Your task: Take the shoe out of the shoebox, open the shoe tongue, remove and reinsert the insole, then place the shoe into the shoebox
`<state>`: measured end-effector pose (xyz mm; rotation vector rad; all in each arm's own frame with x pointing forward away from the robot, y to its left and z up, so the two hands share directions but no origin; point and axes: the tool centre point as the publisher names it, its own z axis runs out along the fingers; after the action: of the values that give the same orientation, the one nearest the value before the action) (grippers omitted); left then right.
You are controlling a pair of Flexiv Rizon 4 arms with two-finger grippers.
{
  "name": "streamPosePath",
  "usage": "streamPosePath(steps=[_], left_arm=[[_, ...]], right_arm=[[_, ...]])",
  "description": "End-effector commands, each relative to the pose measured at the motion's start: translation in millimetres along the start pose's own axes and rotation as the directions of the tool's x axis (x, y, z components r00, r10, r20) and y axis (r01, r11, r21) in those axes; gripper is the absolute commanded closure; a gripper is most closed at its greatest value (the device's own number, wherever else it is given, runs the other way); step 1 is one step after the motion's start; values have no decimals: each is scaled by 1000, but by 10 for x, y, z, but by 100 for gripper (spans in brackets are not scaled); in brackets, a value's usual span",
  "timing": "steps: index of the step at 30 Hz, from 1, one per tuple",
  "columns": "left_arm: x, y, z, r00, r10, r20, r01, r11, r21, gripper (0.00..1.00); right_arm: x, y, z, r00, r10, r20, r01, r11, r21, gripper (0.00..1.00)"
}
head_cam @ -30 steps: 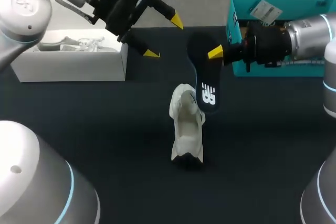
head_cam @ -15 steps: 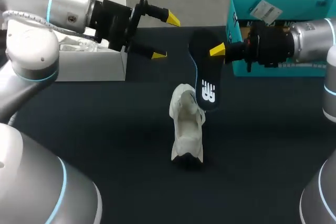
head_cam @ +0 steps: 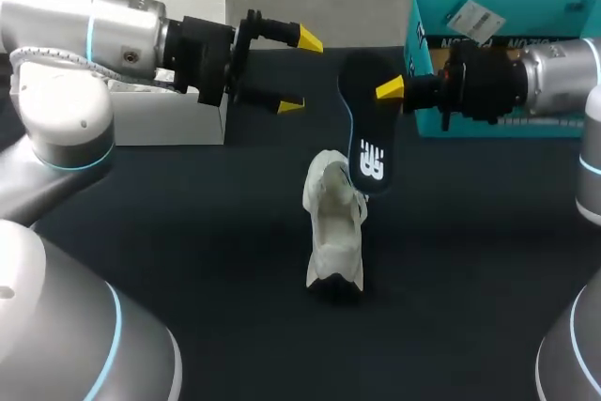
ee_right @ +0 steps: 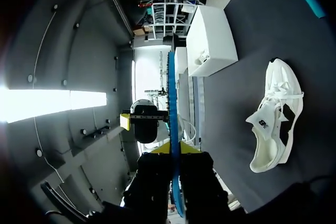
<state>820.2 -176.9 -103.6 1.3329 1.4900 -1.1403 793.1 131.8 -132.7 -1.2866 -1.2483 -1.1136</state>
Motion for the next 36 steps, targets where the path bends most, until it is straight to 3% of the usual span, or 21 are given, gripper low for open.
streamPosePath(steps=[1, 10, 18, 21, 23, 33, 36], left_arm=[[29, 38, 118, 998, 23, 56, -22, 1000, -9, 0], [-14, 57, 272, 990, 88, 106, -86, 996, -25, 0], [-38, -17, 361, 980, 77, 185, -74, 997, -25, 0], [-24, -40, 371, 976, 79, 203, -76, 997, -22, 15], [-13, -50, 366, 974, 78, 211, -75, 997, -21, 46], [5, -121, 438, 968, 76, 241, -72, 997, -25, 55], [-1, -147, 478, 966, 76, 246, -73, 997, -23, 63]], right_arm=[[50, -33, 32, 1000, 1, -3, -1, 1000, -2, 100], [111, -25, 67, 1000, -2, -23, 2, 1000, -11, 100], [102, 48, 193, 999, 1, -32, 0, 1000, 29, 100], [100, 54, 213, 1000, 7, -28, -5, 999, 39, 100], [98, 56, 215, 1000, 10, -25, -9, 999, 41, 100], [103, 88, 246, 1000, 8, -28, -7, 999, 41, 100], [101, 89, 249, 1000, 7, -31, -6, 999, 40, 100]])
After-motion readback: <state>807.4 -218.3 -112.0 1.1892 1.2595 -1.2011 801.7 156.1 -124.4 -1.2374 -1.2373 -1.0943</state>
